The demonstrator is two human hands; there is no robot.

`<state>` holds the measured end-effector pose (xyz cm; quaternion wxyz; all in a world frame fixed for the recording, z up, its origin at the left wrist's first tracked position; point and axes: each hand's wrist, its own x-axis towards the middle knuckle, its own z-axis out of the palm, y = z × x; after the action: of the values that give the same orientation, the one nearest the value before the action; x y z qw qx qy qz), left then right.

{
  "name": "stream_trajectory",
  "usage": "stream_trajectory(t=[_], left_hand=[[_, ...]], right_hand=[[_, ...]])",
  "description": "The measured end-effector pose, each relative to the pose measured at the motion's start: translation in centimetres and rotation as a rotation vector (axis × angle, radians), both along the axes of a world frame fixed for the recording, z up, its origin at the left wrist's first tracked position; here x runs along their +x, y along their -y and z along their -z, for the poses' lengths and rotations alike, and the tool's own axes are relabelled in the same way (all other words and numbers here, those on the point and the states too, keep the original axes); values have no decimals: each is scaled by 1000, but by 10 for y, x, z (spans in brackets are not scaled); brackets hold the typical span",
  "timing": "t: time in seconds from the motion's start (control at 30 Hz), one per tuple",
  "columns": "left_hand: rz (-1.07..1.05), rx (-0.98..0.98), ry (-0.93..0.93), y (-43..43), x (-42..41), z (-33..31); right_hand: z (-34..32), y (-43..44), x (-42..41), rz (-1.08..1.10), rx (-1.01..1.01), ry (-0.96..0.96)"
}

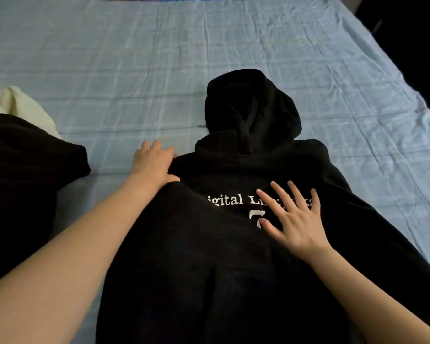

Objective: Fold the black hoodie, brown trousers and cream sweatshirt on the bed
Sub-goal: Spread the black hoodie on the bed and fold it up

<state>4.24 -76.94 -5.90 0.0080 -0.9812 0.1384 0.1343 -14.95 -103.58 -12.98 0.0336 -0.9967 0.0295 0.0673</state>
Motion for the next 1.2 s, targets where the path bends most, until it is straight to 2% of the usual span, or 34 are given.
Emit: stream_trajectory(t=[0.03, 0.07, 0.1, 0.17, 0.2, 0.27, 0.37, 0.43, 0.53, 0.63, 0.7, 0.77, 0.83, 0.87, 0.93, 0.97, 1.1, 1.2], left_hand=[[13, 73, 49, 13, -9, 6], [72, 21, 119, 28, -21, 10], [178, -113, 154, 43, -35, 14], [404, -272, -18, 64, -63, 22], [450, -229, -141, 66, -72, 29], [460, -84, -219, 51, -77, 50], [513, -46, -69, 19, -72, 77], [543, -67, -43, 14, -68, 82], [520, -47, -83, 20, -70, 78], [440, 57, -180, 35, -70, 58], [359, 185, -249, 55, -74, 37], [286, 205, -173, 81, -86, 23], [296, 0, -15, 112, -111, 18], [319, -154, 34, 129, -129, 19], [329, -378, 28, 166, -165, 27], [318, -402, 4, 181, -182, 34], [259, -232, 43, 198, -221, 81], [249, -269, 85, 196, -219, 93]], right_hand=[[2, -1, 0, 5, 1, -1], [3, -1, 0, 3, 1, -1], [2, 1, 1, -2, -3, -9], [-2, 4, 3, -12, -3, -27], [-3, 6, 2, -8, -2, -12], [-4, 13, -4, 35, -26, 35], [3, 23, -18, 81, -32, 22], [9, 26, -18, 100, 2, 10], [5, 24, -16, 87, 12, -7], [-1, 22, -15, 85, 20, -48], [-15, 24, -12, 35, 102, -65], [-37, 36, -17, -8, 254, 39], [-53, 61, -34, 61, 319, 270], [-56, 78, -46, 129, 308, 314], [-54, 111, -68, 251, 345, 230], [-51, 123, -77, 292, 419, 161], [-41, 144, -98, 288, 720, 74], [-41, 156, -110, 374, 985, 55]])
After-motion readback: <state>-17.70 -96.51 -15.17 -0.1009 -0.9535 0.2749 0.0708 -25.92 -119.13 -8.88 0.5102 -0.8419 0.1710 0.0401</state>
